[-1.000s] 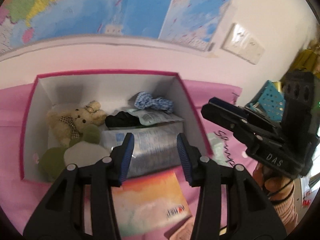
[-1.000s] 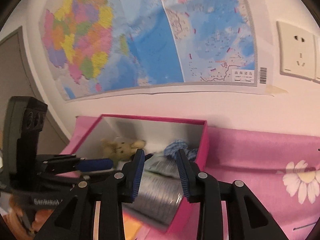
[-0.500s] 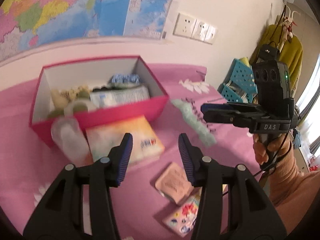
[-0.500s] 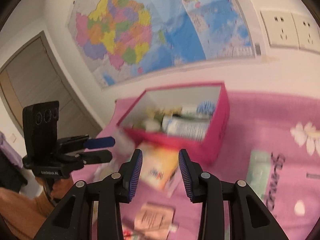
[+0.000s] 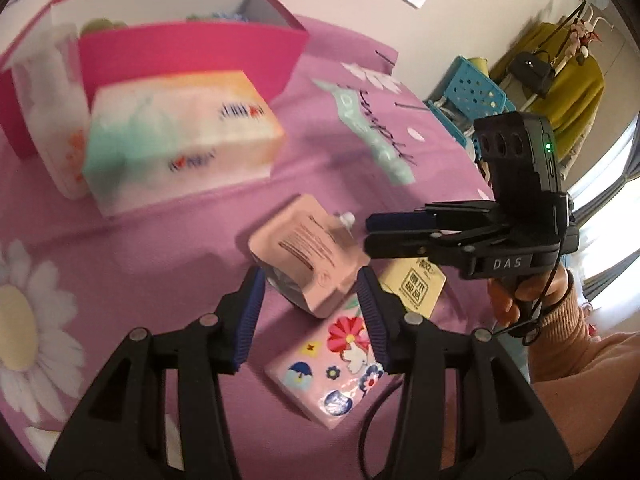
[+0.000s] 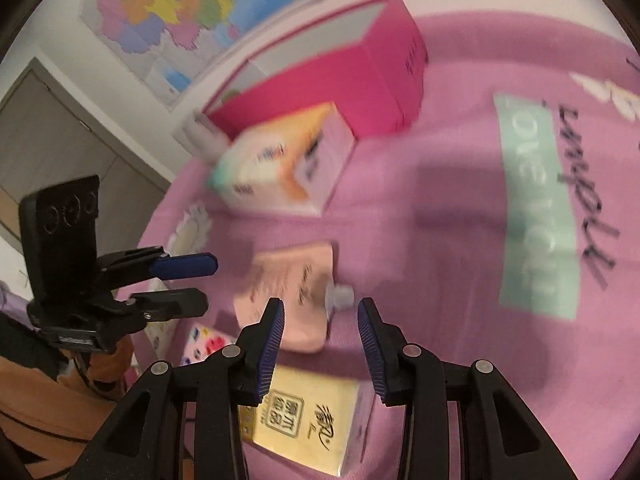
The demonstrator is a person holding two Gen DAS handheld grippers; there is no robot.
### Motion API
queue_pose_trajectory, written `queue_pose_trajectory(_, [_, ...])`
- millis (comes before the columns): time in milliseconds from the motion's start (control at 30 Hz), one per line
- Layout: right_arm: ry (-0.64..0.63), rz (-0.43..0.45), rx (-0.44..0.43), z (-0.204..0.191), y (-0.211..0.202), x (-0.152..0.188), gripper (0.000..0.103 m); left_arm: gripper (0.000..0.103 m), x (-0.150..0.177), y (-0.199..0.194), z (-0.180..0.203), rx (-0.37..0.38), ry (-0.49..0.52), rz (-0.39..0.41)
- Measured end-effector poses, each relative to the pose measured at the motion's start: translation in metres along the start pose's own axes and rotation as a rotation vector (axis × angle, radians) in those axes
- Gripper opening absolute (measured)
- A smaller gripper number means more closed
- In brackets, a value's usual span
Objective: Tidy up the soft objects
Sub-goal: 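Move the right gripper to the pink cosmetic sachet and grasp its spout, then lift the pink sachet, carry it over the box and release it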
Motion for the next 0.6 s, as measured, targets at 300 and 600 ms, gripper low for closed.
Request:
queue_pose_trajectory(300, [-0.009,0.039,0.026,-0.006,0.007,-0.002,0.039,0.036,0.003,0.020,0.005,0.044,-0.016,-0.055])
queue_pose_trajectory(600, [-0.007,0.092,0.069,-0.010,0.014,-0.013,0.039,0.033,0.001,0.024,-0.001,0.070,-0.045,-0.072])
Point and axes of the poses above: each gripper's, at about its wrist camera, not at the fingertips, and y roughly the way its jaws point, z to its right, x to its underside, the point moved 9 cm from there along y, roughly the way its jaws point, and after that the axes turned 12 degrees about -z, right-handed, at the moved point
